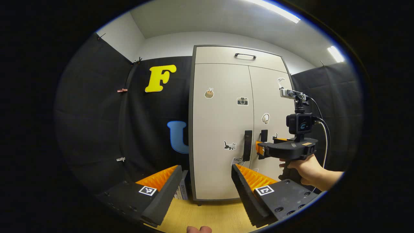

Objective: Open the right door of the double-door shoe cabinet with the right hand, and open the left door with the left hand.

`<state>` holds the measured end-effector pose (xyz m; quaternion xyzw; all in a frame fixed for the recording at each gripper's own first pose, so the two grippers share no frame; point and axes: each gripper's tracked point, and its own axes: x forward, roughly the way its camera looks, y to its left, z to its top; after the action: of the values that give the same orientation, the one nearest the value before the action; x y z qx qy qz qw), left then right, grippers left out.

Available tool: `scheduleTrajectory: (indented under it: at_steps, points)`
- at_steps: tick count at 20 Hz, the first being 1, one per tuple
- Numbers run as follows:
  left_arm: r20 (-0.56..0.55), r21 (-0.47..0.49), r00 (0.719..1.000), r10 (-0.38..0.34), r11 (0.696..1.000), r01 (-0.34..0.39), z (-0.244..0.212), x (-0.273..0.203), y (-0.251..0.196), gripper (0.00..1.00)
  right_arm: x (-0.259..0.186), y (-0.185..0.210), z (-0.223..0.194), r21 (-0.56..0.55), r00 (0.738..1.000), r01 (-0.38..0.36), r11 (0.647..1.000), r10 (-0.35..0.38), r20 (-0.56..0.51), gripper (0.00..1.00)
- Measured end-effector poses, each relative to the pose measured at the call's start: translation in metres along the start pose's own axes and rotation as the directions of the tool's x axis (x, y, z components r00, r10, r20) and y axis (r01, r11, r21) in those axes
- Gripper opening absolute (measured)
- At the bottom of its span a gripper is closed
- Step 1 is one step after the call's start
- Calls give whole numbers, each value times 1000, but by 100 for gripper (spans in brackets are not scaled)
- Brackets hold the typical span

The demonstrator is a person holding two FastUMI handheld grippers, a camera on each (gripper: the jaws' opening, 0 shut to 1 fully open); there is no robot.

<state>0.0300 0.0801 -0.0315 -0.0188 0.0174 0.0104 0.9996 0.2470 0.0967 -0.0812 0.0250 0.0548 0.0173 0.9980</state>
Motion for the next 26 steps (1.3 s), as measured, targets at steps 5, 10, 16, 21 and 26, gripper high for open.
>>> scheduleTrajectory:
  at_steps: [5,10,16,21,26]
  points:
    - [-5,-5,1000,4,1000,-4,-4,1,8,95,19,1,-13,-2,1000,-3,1000,3,-23,80]
    - [-19,-14,1000,15,1000,-15,-10,3,14,95,32,0,-22,27,999,-1,1000,2,-50,51]
    - [-23,-17,999,24,1000,-24,-14,4,16,95,33,1,-24,-30,998,42,999,-44,-46,36]
    - [-24,-24,999,27,999,-28,-15,-1,14,95,31,0,-24,-10,998,23,1000,-23,-55,13]
    - [-22,-21,999,39,999,-40,-15,-7,13,95,6,-3,-21,14,999,-33,999,33,-24,13]
